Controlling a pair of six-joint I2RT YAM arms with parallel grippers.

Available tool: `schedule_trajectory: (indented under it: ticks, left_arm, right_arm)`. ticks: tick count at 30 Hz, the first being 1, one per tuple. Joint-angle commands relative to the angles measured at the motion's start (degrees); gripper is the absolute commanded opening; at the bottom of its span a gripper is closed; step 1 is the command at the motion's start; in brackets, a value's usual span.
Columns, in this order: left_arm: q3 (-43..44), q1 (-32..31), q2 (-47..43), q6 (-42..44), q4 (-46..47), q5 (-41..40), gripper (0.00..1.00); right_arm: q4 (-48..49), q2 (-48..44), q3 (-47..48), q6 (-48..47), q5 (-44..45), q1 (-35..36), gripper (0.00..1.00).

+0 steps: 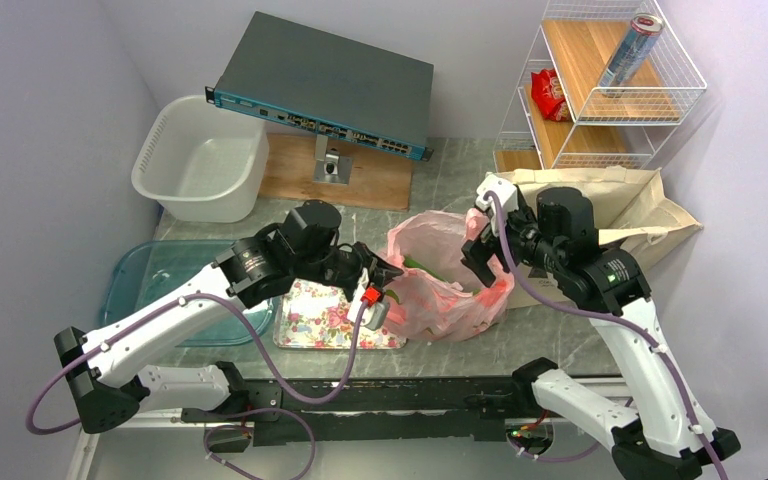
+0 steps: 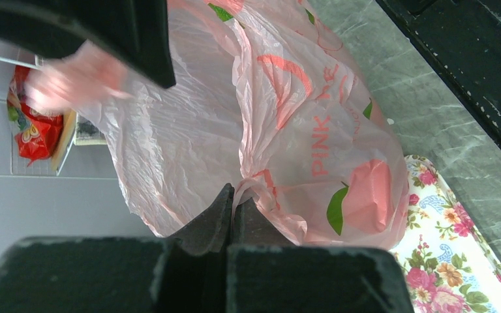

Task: Untie the knot of the grocery bags and take out the mixed food
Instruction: Untie the takeout bag at the center of the board.

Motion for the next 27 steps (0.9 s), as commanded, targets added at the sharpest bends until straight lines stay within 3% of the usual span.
schedule_trajectory:
  ticks: [1,5,7,9,12,13,20,22,27]
  left_arm:
    - [1.2,0.5,-0.3,-3.2,2.5,-0.3,0.0]
    - [2.0,0.9,0.1,-2.5,1.2,-0.5,0.0]
    - [1.8,1.4,-0.4,-2.0,0.3,-0.3,0.0]
    - [1.4,2.1,-1.3,0.1,-2.1,0.2,0.0]
    - [-1.0,3.4,-3.9,6.6,-7.3,0.0,0.0]
    - [-1.9,3.9,-4.9,9.3,-9.3,-0.3,0.0]
    - [-6.7,9.1,-8.6,24.4,-22.3,-1.6,0.0]
    - [-7.2,10.0,-8.1,27.2,-23.8,-3.0,0.0]
    - [-5.0,11.4,-4.7,26.3,-21.8,-3.6,0.0]
  right_arm:
    - [-5.2,-0.8,-0.4,-7.0,4.8,0.2,1.0]
    - [-1.4,-3.9,-4.0,-7.8,14.5,0.2,0.99]
    - [1.0,-4.0,-2.2,-6.5,20.5,0.2,0.91]
    - [2.2,-3.1,0.9,-4.5,27.2,0.2,0.68]
    - [3.9,-2.9,4.7,-1.8,33.4,0.2,0.16]
    - [4.6,-3.5,5.2,-1.5,35.1,0.2,0.07]
    - [4.9,-7.2,3.2,-0.8,42.6,0.1,0.05]
    - [5.6,-7.1,3.0,-0.1,44.0,0.2,0.0]
    - [8.6,-5.4,4.7,1.1,44.2,0.2,0.0]
